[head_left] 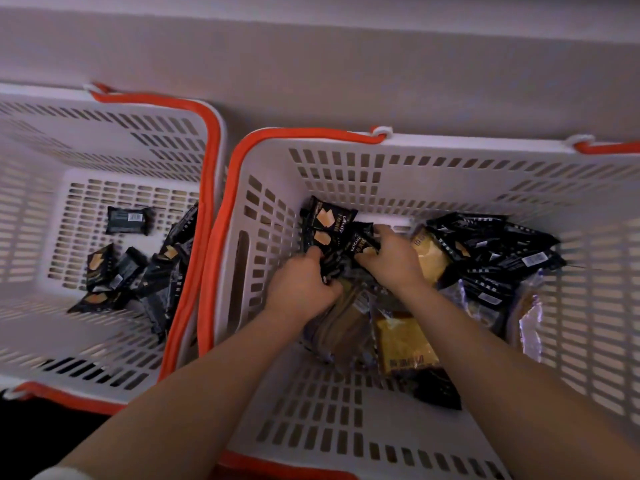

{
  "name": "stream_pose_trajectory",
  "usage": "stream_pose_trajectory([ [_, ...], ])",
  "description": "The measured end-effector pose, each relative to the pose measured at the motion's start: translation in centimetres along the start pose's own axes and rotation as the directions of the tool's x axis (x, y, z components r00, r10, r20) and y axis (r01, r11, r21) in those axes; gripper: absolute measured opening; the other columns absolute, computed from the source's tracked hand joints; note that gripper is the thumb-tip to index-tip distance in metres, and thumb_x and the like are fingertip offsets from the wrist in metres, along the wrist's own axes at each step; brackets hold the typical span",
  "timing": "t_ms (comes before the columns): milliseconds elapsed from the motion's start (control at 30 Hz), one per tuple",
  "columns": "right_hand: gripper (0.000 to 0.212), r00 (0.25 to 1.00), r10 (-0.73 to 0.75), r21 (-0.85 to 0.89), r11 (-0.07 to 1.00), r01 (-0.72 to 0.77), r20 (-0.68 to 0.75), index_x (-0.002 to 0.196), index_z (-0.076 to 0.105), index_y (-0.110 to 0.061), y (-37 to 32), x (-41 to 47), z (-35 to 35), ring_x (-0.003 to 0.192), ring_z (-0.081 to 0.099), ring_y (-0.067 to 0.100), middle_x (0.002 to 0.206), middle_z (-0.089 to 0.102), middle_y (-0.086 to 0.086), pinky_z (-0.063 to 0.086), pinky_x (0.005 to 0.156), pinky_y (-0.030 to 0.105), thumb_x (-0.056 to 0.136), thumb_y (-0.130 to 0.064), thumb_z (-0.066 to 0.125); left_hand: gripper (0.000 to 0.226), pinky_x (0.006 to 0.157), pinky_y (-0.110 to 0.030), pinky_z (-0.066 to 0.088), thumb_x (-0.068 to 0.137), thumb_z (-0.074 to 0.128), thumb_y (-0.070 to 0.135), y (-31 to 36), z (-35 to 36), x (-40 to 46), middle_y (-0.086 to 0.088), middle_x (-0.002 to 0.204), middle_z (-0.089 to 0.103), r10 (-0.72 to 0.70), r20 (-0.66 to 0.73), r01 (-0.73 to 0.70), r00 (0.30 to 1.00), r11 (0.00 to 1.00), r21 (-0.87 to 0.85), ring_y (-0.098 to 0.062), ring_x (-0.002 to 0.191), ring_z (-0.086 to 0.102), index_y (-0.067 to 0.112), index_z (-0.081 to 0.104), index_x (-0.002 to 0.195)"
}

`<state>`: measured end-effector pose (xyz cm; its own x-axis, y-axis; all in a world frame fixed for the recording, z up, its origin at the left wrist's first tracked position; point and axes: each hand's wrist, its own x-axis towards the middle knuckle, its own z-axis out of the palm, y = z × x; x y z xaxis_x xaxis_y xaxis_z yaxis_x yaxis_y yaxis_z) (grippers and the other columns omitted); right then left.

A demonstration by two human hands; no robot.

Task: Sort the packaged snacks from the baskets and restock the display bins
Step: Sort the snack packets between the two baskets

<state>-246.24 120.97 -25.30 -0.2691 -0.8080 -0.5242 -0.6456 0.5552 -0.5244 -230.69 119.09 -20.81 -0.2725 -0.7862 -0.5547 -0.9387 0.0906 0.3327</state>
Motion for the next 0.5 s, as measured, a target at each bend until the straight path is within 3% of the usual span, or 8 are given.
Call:
stream_pose_trajectory([
  [67,0.047,0.999,-0.034,0.06,0.998,0.036,-0.038,0.118,0.052,-0.01,0.4,-0.2,-0.5,0.096,0.061,0.029,0.107,0.066,0.01,0.047,0.071,0.031,0.078,-0.029,0.07,0.043,0.082,-0.037,0.051,0.081,0.062,0.031,0.0,0.2,0.9,-0.011,0.113,0.057,0.003,-0.022,-0.004,1.0,0.997,-0.08,-0.026,0.099,0.057,0.01,0.053,0.118],
  [167,0.042,0.993,-0.09,0.092,0.991,0.096,-0.073,0.116,0.056,-0.013,0.7,-0.3,-1.0,0.094,0.062,0.021,0.106,0.067,0.005,0.039,0.067,0.024,0.079,-0.024,0.07,0.043,0.103,-0.029,0.036,0.082,0.065,0.021,-0.1,1.0,2.2,-0.011,0.134,0.035,-0.044,-0.094,0.029,0.995,0.988,-0.153,-0.025,0.119,0.043,0.003,0.054,0.119],
  [233,0.036,0.988,-0.12,0.122,0.984,0.132,-0.102,0.115,0.059,-0.013,0.6,-0.2,-1.4,0.093,0.063,0.019,0.104,0.066,0.003,0.038,0.069,0.022,0.08,-0.018,0.067,0.039,0.102,-0.028,0.033,0.081,0.066,0.016,0.0,1.6,2.7,-0.012,0.139,0.03,-0.082,-0.094,0.06,0.992,0.976,-0.211,-0.026,0.121,0.041,0.003,0.054,0.116],
  [333,0.031,0.977,-0.169,0.091,0.979,0.181,-0.13,0.114,0.062,-0.01,-0.1,0.5,-1.6,0.101,0.058,0.023,0.109,0.062,0.008,0.036,0.074,0.021,0.082,-0.012,0.062,0.037,0.094,-0.027,0.036,0.081,0.067,0.014,0.1,2.4,3.2,-0.012,0.133,0.04,-0.138,-0.055,0.115,0.989,0.944,-0.308,-0.025,0.115,0.046,0.004,0.052,0.114],
  [500,0.049,0.999,-0.028,0.114,0.993,0.033,-0.039,0.123,0.045,-0.005,-1.4,2.0,-0.4,0.113,0.052,0.028,0.124,0.053,0.014,0.042,0.087,0.032,0.084,-0.024,0.068,0.062,0.096,-0.031,0.04,0.075,0.074,0.013,-0.1,2.8,3.4,-0.013,0.13,0.043,-0.12,-0.048,0.096,0.992,0.933,-0.348,-0.025,0.117,0.045,0.007,0.038,0.125],
])
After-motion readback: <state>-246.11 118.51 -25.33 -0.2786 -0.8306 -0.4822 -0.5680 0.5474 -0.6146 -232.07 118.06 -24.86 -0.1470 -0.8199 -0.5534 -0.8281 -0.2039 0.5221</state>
